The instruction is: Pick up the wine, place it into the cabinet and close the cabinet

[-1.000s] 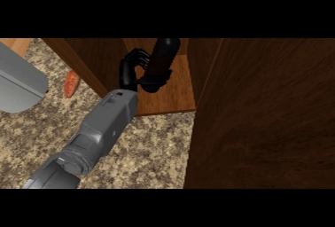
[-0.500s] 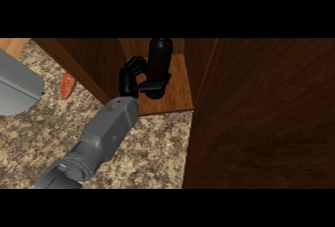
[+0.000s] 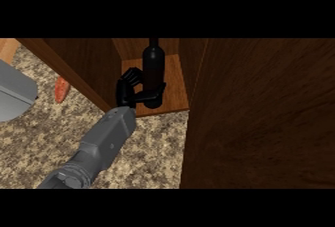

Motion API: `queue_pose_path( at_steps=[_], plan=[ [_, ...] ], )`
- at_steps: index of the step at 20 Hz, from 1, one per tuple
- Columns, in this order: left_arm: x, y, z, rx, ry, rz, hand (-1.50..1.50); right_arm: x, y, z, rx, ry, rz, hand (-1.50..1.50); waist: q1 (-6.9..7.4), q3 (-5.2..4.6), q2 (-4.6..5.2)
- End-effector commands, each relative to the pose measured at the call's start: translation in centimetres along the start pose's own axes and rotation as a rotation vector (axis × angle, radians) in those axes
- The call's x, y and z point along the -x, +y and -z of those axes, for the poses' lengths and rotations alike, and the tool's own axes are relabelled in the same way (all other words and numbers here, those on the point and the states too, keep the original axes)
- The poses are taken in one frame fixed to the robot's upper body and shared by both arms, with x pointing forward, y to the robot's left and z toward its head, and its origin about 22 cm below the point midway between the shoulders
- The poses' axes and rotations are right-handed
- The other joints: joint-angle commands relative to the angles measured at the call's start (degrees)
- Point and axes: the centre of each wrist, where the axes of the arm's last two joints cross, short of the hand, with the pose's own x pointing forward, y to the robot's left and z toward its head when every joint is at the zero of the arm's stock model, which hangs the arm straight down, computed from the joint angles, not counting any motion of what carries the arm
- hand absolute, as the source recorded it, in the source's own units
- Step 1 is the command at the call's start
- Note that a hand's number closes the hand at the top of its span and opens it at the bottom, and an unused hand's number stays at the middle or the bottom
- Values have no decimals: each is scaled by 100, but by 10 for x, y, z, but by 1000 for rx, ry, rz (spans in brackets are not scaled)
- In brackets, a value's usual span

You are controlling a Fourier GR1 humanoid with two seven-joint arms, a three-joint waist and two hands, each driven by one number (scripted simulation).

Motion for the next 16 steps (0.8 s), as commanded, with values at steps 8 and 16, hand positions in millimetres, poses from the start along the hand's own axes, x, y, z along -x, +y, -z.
queue_pose_path(
  at_steps=[8, 16],
  plan=[
    [34, 27, -26, -17, 54, 7, 150, 4, -2, -5, -2, -14, 41, -150, -159, 0, 5],
    [19, 14, -15, -32, 16, 38, 150, -1, -4, 2, -26, -19, 18, -150, -202, -11, 15]
  ],
)
